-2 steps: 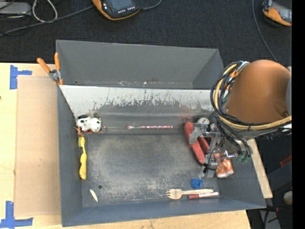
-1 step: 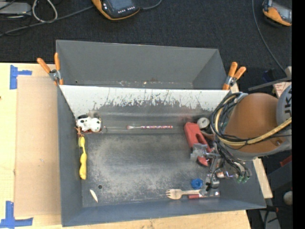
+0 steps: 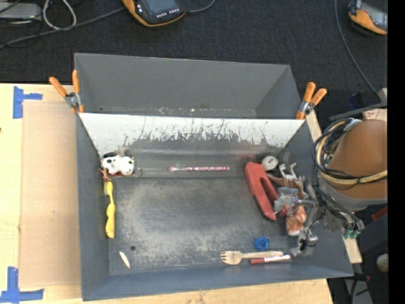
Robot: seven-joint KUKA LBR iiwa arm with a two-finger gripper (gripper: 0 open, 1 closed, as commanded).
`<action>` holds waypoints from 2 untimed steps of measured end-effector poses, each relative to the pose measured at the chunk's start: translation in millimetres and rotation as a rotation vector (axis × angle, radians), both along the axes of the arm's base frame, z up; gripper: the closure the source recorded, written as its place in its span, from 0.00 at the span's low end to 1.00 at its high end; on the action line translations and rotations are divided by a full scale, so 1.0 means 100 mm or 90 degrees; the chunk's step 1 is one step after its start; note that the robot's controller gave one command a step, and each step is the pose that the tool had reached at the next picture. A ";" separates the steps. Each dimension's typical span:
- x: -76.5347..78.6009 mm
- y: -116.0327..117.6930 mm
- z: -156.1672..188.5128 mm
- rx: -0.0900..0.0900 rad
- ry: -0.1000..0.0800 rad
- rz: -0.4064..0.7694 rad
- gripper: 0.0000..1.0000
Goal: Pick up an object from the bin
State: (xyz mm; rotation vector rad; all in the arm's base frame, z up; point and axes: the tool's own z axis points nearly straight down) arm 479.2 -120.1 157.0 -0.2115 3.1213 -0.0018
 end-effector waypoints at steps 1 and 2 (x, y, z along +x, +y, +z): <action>-0.10 0.10 -0.46 0.003 0.013 -0.008 0.00; -0.05 0.17 -0.85 0.002 -0.006 -0.075 0.00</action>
Offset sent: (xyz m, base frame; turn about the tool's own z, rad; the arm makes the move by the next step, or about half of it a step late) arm -0.0086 0.0170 -0.0870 0.1173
